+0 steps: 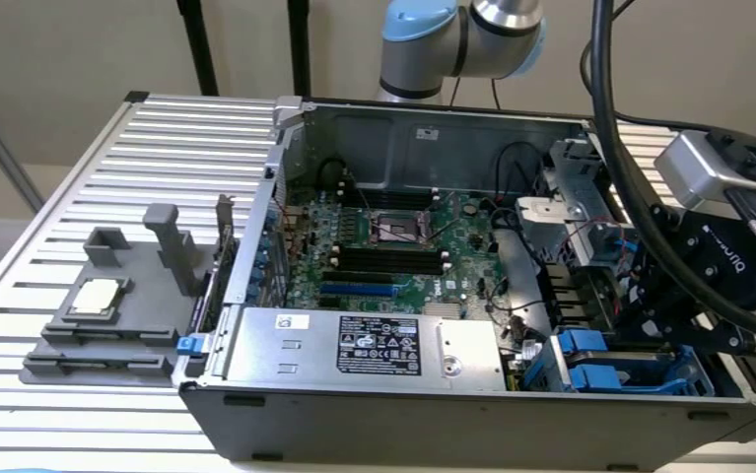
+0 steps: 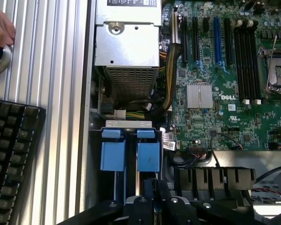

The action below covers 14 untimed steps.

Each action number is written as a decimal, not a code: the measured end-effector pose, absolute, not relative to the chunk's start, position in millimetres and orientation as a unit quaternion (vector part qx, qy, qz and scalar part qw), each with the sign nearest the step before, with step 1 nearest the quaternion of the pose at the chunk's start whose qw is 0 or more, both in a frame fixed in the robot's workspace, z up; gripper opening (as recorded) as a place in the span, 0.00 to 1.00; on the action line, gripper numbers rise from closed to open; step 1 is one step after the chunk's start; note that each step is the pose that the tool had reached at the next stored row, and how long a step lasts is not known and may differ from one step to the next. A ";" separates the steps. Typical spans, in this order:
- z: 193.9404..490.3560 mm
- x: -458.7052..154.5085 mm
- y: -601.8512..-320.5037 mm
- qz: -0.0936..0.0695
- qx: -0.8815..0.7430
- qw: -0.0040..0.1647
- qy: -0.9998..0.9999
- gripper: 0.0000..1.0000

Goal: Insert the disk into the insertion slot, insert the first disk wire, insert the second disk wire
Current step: 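Insert the second disk wire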

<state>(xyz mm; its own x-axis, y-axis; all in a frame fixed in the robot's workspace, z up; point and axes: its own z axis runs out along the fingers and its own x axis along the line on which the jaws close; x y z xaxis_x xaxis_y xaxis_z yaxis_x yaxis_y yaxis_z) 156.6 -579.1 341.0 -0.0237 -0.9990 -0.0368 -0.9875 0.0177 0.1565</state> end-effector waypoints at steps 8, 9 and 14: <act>343.1 156.6 -579.0 -0.069 0.697 0.042 -0.712 0.16; 344.1 156.6 -578.9 -0.069 0.697 0.042 -0.712 0.16; 344.7 156.6 -578.8 -0.069 0.697 0.042 -0.712 0.16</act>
